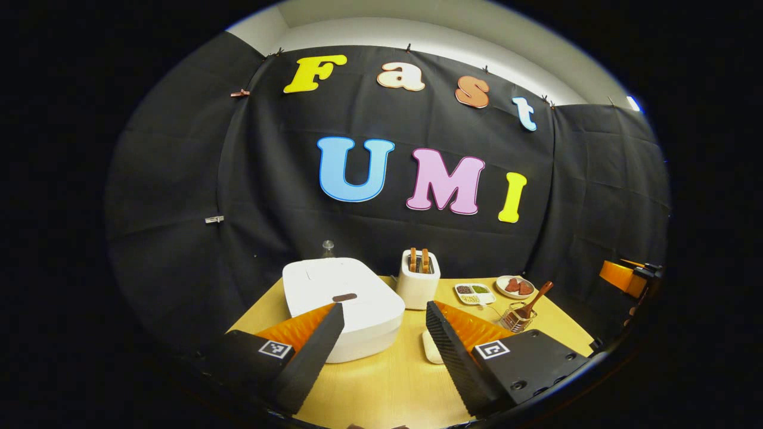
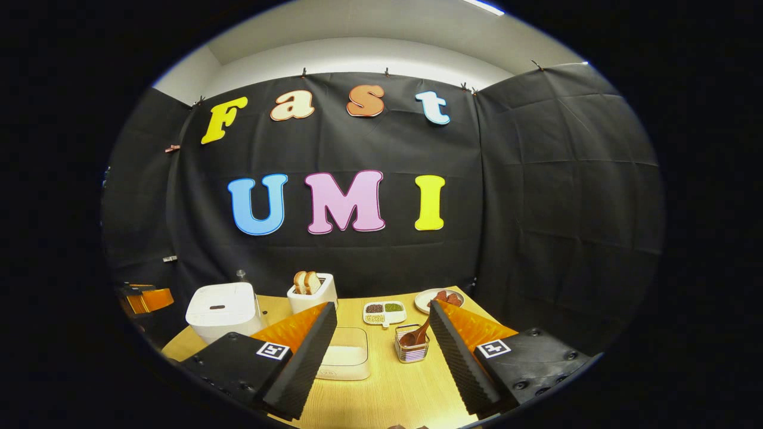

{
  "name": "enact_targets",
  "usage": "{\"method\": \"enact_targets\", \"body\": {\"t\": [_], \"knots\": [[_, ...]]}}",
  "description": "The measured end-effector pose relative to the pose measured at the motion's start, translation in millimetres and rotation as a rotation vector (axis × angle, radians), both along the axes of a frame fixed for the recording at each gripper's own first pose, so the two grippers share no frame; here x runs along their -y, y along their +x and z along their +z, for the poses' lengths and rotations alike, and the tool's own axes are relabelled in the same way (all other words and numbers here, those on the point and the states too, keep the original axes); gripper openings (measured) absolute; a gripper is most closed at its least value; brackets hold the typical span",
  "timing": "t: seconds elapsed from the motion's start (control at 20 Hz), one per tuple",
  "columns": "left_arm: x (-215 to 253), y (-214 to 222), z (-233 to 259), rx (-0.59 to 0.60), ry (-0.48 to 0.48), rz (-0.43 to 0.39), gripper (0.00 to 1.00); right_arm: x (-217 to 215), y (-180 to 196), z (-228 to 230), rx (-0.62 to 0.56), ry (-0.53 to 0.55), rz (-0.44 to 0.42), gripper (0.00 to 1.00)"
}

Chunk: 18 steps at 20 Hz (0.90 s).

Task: Close the left gripper, press the button to open the rice cooker; take a wooden spoon from the chopstick holder with the right hand, scoop a spoonful of rice and pour it into the rice cooker, then put the wooden spoon back into the chopstick holder.

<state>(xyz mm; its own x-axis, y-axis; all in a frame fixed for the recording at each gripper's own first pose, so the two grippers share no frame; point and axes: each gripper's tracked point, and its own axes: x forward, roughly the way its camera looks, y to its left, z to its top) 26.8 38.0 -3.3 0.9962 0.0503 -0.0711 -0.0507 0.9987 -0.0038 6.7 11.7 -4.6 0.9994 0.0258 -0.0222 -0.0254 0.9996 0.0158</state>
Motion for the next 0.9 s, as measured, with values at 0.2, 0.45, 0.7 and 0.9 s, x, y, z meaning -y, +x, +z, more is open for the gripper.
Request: {"method": "enact_targets", "body": {"t": [0.2,0.45,0.7,0.9], "knots": [[-15,17,1,-0.034,-0.044,0.027,0.95,-6,6,1,0.000,-0.004,0.007,0.98],[-37,50,-6,-0.090,-0.051,0.033,0.91,-12,10,0,-0.017,-0.011,0.014,0.98],[-52,87,-10,-0.126,-0.053,-0.011,0.57,-7,8,-6,-0.041,-0.034,0.001,0.98],[-61,116,-20,-0.167,-0.033,-0.041,0.27,0,9,-10,-0.067,-0.056,-0.029,0.98]]}}
